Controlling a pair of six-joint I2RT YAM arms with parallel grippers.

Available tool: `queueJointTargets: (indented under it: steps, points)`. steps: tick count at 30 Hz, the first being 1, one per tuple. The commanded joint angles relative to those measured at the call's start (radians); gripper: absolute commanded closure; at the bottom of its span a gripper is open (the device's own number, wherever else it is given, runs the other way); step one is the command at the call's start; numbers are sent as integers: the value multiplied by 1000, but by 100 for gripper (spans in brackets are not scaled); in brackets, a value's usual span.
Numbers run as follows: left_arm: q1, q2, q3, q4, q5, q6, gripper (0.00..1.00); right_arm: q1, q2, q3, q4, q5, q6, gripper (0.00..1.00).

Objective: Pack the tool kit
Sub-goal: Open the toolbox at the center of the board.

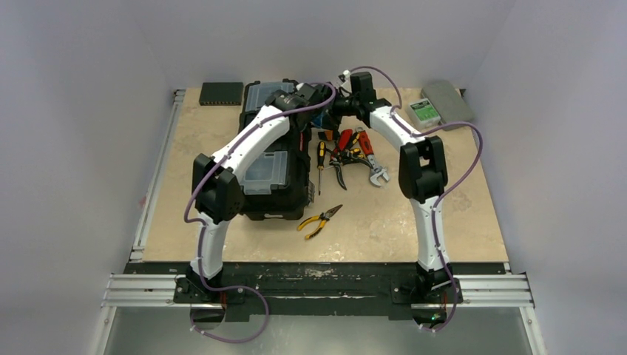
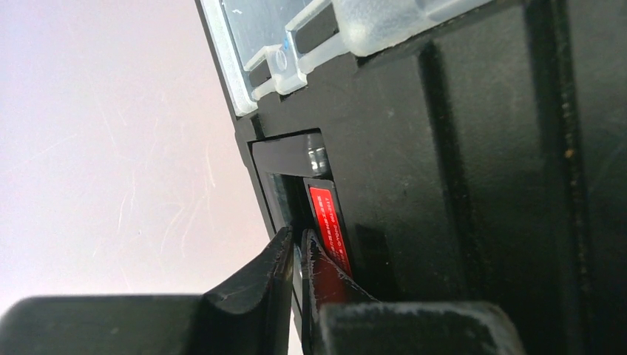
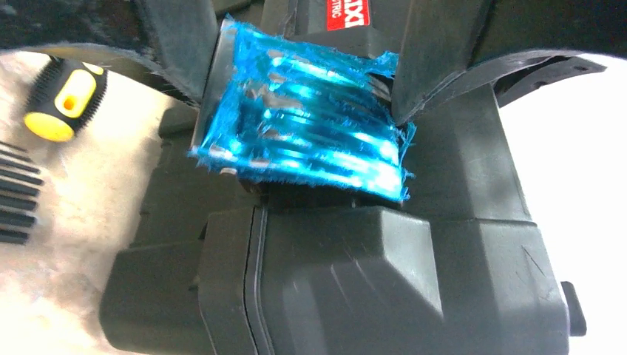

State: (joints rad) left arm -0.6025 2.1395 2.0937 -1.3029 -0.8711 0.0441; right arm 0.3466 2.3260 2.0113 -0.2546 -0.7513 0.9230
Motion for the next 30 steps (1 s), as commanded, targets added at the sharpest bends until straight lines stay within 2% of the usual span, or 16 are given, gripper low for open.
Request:
queueJointTargets:
  steps: [1, 8, 15, 20, 23, 26, 30]
  points:
    - [11, 186, -152, -90, 631, -107, 93, 48, -141, -121, 85, 20, -46, 18]
    - [14, 126, -158, -86, 647, -111, 92, 5, -216, -247, 138, -28, -97, 7]
    - [35, 23, -178, -55, 695, -123, 92, -28, -298, -345, 133, 6, -171, 5]
    - [65, -54, -191, -29, 743, -135, 93, -43, -332, -357, 83, 58, -218, 5]
    - [81, -103, -209, -9, 768, -139, 93, -44, -347, -357, 33, 138, -261, 7]
    - [90, -143, -227, 9, 790, -142, 94, -44, -337, -337, -38, 229, -305, 14]
    - [93, -177, -234, 23, 797, -144, 96, -44, -316, -331, -59, 260, -326, 22]
